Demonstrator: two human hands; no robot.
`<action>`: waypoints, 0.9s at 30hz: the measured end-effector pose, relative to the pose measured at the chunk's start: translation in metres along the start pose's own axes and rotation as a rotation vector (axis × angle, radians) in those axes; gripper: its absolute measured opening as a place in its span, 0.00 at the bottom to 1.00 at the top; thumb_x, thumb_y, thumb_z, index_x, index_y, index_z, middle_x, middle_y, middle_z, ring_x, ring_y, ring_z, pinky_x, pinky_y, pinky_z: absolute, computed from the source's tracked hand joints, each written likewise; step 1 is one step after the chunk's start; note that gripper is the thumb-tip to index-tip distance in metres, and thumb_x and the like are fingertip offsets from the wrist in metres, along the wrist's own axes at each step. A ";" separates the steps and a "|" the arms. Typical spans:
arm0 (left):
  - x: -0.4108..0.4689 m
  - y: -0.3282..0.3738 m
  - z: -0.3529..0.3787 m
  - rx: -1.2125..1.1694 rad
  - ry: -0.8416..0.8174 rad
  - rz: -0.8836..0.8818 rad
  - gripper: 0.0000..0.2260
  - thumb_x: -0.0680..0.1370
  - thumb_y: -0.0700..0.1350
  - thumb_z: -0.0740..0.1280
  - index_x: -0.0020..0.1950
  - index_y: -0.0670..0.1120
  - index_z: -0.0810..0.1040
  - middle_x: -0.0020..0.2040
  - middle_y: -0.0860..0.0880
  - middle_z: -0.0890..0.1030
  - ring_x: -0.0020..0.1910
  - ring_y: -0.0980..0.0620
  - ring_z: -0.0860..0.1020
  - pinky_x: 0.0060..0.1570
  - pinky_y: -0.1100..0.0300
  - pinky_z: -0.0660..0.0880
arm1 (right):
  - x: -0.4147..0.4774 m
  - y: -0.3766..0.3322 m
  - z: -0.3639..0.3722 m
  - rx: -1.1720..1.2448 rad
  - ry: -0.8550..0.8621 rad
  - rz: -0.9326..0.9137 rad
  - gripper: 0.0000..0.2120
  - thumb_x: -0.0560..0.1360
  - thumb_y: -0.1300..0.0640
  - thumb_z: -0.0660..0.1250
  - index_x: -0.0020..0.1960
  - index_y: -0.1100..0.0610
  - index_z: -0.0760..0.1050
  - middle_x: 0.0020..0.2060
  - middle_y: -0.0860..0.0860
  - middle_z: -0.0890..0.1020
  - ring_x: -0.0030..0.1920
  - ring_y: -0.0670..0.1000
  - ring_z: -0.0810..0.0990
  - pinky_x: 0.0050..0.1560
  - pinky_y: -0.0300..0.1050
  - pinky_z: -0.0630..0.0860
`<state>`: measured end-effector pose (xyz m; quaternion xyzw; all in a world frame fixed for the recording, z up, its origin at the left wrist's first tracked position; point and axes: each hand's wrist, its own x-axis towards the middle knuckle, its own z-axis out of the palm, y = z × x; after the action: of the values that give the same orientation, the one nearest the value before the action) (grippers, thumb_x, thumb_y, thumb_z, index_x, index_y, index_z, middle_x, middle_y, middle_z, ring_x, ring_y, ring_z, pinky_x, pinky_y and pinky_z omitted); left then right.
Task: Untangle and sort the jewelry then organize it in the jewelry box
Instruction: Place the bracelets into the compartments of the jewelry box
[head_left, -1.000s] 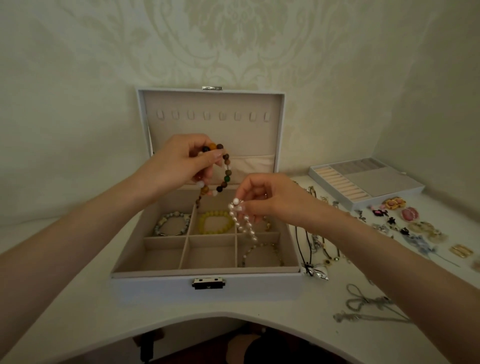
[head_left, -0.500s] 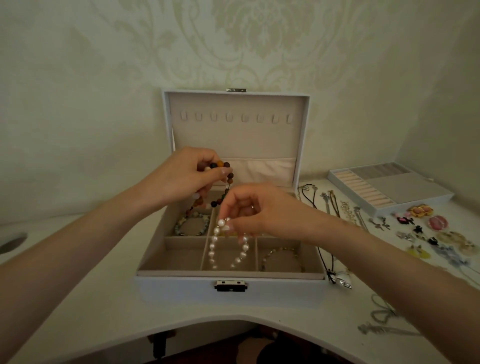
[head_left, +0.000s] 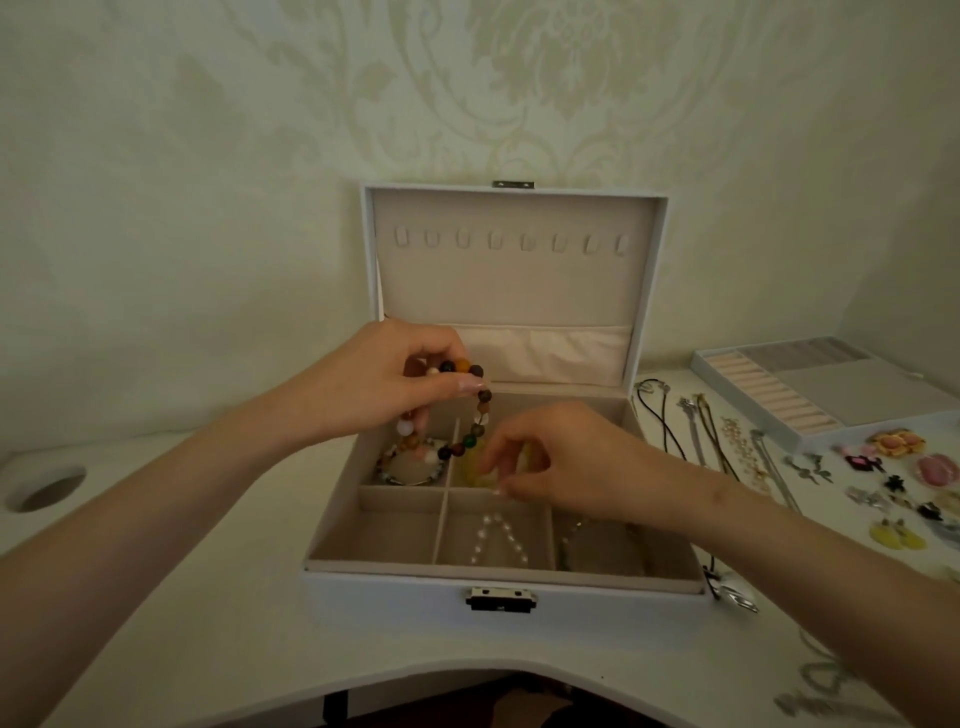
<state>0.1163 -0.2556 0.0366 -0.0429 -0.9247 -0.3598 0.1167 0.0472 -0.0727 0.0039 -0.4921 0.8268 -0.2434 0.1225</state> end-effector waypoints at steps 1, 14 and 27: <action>-0.001 0.000 -0.001 -0.010 -0.024 0.004 0.08 0.74 0.49 0.68 0.43 0.45 0.79 0.28 0.51 0.78 0.24 0.54 0.77 0.31 0.64 0.75 | 0.001 0.001 0.000 -0.033 0.063 0.007 0.08 0.73 0.60 0.70 0.50 0.49 0.79 0.39 0.42 0.78 0.34 0.34 0.75 0.36 0.27 0.70; -0.014 -0.005 -0.009 0.005 -0.122 -0.106 0.05 0.73 0.42 0.71 0.42 0.44 0.76 0.32 0.53 0.82 0.28 0.52 0.81 0.31 0.60 0.79 | 0.016 -0.011 -0.004 0.788 0.006 0.125 0.05 0.72 0.69 0.69 0.46 0.62 0.76 0.31 0.54 0.82 0.30 0.48 0.82 0.33 0.38 0.80; -0.021 -0.007 -0.028 0.540 -0.512 -0.203 0.09 0.74 0.53 0.70 0.35 0.53 0.78 0.29 0.59 0.79 0.29 0.62 0.73 0.31 0.69 0.66 | 0.031 -0.023 0.018 0.566 -0.123 0.145 0.03 0.73 0.62 0.71 0.41 0.58 0.78 0.31 0.51 0.81 0.29 0.44 0.79 0.33 0.35 0.77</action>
<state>0.1410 -0.2795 0.0464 -0.0076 -0.9849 -0.0907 -0.1471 0.0577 -0.1136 0.0019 -0.3920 0.7501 -0.4244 0.3217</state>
